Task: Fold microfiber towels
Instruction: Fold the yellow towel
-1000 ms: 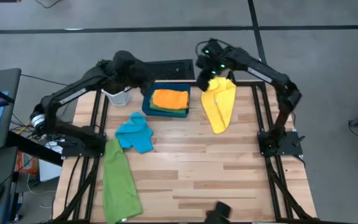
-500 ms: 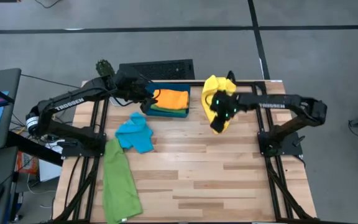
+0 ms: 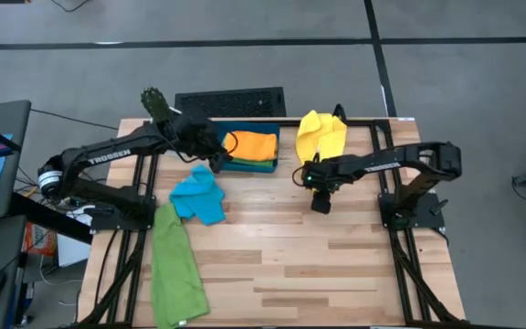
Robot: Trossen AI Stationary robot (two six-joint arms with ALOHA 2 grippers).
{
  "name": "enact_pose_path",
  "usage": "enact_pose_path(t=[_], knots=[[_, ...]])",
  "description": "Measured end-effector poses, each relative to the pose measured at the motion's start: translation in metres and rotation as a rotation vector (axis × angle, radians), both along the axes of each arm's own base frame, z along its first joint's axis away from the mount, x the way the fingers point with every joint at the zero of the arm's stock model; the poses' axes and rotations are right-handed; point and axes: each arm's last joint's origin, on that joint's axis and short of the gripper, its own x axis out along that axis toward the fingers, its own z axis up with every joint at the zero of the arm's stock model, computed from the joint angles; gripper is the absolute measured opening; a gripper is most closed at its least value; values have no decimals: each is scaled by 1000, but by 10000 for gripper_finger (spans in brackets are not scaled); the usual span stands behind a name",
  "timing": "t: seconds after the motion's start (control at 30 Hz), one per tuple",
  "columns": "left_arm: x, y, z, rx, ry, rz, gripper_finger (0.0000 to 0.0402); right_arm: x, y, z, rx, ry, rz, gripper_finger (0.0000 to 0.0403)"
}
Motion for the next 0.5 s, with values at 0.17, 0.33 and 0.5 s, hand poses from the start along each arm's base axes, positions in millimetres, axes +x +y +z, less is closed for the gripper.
enact_pose_path(t=[0.17, 0.33, 0.5], knots=[[3, -4, -10, -11, -17, -10, 195, 3, -2, -11, 59, 36, -95, 122], [7, -12, -15, 3, -25, -53, 195, 7, 4, 0, 77, -22, -154, 17], [16, -23, -10, 130, -67, -162, 195, 23, 10, 35, 177, -245, -241, 9]])
